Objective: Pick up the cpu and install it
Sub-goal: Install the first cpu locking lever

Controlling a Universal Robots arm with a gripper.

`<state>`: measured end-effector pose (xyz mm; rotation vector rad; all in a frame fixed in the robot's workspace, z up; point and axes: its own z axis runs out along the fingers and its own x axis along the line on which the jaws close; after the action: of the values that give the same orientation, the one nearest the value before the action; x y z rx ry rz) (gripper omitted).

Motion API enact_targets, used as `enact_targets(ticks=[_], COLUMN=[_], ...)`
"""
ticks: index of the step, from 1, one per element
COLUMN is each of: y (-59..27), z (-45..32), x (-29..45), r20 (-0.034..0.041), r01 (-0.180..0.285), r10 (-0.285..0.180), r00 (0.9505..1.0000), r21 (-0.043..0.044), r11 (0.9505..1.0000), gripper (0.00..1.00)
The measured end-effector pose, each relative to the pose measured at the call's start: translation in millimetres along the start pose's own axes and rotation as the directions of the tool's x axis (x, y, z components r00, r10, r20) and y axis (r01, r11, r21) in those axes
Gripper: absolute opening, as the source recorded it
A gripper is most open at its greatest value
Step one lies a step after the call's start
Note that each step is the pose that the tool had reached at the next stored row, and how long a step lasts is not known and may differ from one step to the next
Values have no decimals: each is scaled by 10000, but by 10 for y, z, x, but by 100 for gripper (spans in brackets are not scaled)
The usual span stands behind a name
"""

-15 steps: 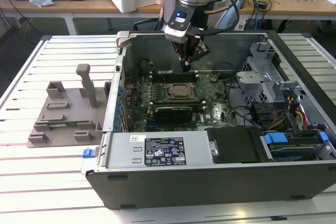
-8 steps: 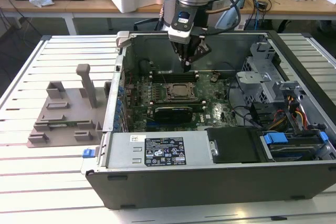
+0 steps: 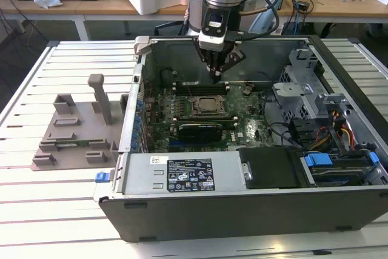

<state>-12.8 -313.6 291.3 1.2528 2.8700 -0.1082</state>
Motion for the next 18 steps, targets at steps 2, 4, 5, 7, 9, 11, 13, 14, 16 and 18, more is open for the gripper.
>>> enact_targets(ticks=[2,4,5,7,9,11,13,14,16,18], y=[0,0,0,0,0,0,0,0,0,0], z=[0,0,0,0,0,0,0,0,0,0], x=[0,0,0,0,0,0,0,0,0,0], r20=[15,24,32,48,63,75,85,94,102,111], r01=[238,395,523,778,1015,1198,1359,1504,1622,1760], r10=[-238,-395,-523,-778,-1015,-1198,-1359,-1504,-1621,-1759], r00=[9997,9992,9986,9970,9948,9928,9907,9886,9867,9843], r21=[-8,-14,-18,-26,-34,-39,-43,-47,-50,-53], r11=[9997,9992,9986,9970,9948,9928,9907,9886,9868,9844], gripper=[11,11,11,11,11,11,11,11,11,11])
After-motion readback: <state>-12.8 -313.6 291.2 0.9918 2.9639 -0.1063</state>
